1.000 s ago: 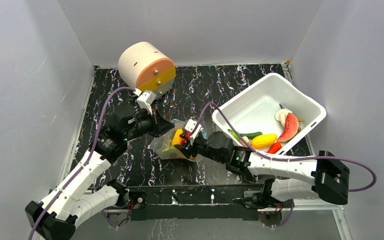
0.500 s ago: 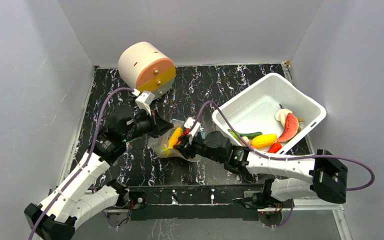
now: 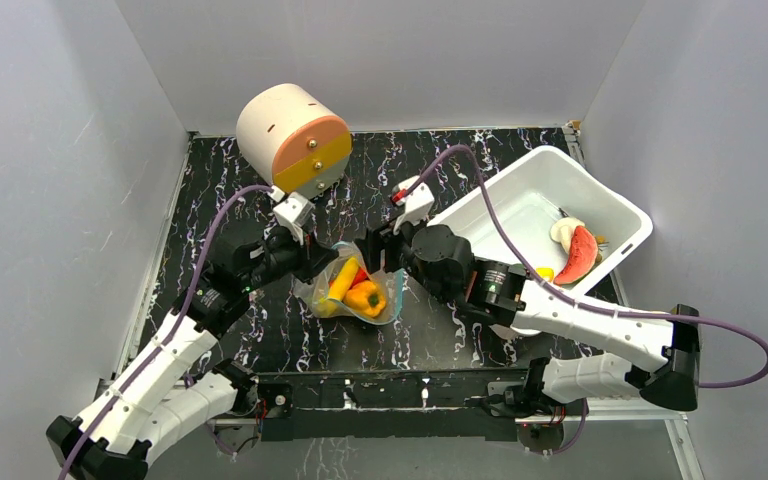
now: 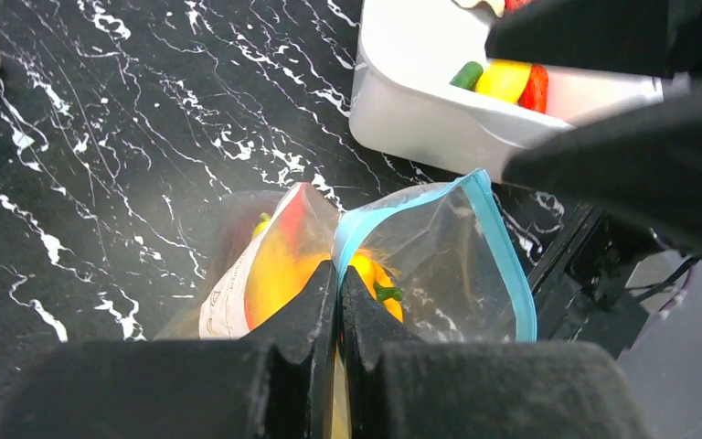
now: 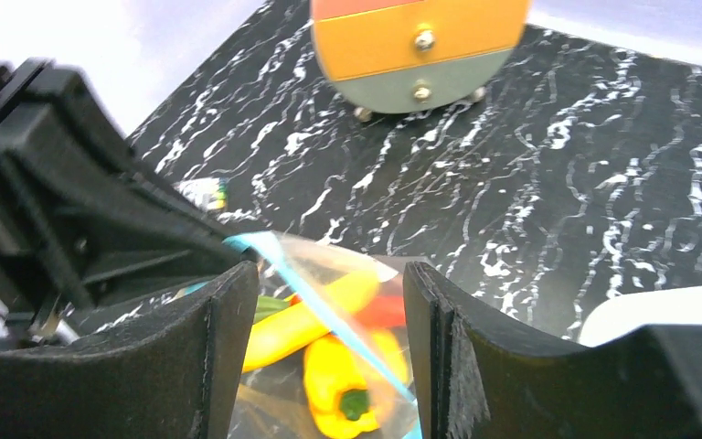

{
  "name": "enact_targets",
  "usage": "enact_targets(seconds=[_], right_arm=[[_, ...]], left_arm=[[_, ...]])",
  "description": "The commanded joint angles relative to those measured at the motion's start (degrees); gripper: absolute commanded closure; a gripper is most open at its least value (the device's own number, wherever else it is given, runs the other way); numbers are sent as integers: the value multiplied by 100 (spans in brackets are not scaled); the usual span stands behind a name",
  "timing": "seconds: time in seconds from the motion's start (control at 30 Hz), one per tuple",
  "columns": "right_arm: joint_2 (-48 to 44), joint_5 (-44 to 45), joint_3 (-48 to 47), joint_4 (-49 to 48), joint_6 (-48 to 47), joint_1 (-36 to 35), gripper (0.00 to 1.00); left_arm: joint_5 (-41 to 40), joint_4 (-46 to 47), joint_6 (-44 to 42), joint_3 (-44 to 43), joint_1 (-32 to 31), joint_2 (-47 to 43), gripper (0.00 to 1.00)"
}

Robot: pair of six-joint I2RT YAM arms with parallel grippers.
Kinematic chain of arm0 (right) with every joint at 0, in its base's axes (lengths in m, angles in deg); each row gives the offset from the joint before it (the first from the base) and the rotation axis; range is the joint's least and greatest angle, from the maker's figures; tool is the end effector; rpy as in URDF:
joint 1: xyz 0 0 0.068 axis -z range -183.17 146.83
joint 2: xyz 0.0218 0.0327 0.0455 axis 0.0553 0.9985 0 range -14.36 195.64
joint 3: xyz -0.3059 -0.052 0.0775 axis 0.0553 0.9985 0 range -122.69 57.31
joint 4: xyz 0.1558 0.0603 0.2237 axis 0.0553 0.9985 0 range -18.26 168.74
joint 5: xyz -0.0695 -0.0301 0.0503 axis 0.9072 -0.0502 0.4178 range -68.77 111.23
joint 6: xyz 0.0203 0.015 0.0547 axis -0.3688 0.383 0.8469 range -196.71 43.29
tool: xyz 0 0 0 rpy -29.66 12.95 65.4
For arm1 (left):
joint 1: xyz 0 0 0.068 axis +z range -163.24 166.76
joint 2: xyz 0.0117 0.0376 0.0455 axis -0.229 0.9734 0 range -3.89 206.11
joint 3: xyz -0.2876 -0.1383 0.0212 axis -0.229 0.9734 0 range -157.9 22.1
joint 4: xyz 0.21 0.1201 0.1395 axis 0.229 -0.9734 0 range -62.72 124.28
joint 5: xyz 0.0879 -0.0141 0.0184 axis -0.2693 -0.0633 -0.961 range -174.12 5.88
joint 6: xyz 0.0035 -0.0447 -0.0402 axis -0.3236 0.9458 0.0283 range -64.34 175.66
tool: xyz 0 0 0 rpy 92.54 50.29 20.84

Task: Place the food in the zip-top bag and seal the zipper
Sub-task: Place the fake fruit in the zipper food storage bag, then pick up the fake vegetable from the bin.

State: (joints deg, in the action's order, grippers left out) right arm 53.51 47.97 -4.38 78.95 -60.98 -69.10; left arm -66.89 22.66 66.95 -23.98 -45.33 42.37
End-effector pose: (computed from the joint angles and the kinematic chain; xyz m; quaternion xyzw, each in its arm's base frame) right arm 0.1333 0.2491 0.4078 -0.1940 0.7522 0.2570 0.5749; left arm 0.1475 -0.1079 0.3745 0.2315 0.7375 -0.3385 0.5365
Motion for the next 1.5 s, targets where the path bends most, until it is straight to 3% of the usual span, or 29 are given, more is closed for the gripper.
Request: enact_targets(seconds=[0.0,0.3,0.67,0.8,0.9,1.07,1.27,1.47], right_arm=[[174,919,-723,1038,56,249,42],[499,585,-1221,1824,-4,2255,41],[1037,1541,-716,1966,-517,4152,41],[1695,2409,-524,1508,-1149,4942,42],[2293,2585,-432,1438,-1345,5418,45],[2861,2489,-202,1249,-1519,6017,54],[3074,1882,-160,1177,-1537,6372,54],[3344,1842,-59,1034,-1586,6525,54]], left_arm=[[443,15,-883,83,-20,-225,100],[1106,102,-1094,440,-22,-347,100],[1086,310,-878,661,-20,-396,100],[1010,290,-911,677,-145,-479,100],[891,252,-963,674,-160,-560,100],[812,230,-992,673,-162,-598,100],[748,212,-1018,683,-162,-659,100],[689,186,-1039,687,-160,-700,100]])
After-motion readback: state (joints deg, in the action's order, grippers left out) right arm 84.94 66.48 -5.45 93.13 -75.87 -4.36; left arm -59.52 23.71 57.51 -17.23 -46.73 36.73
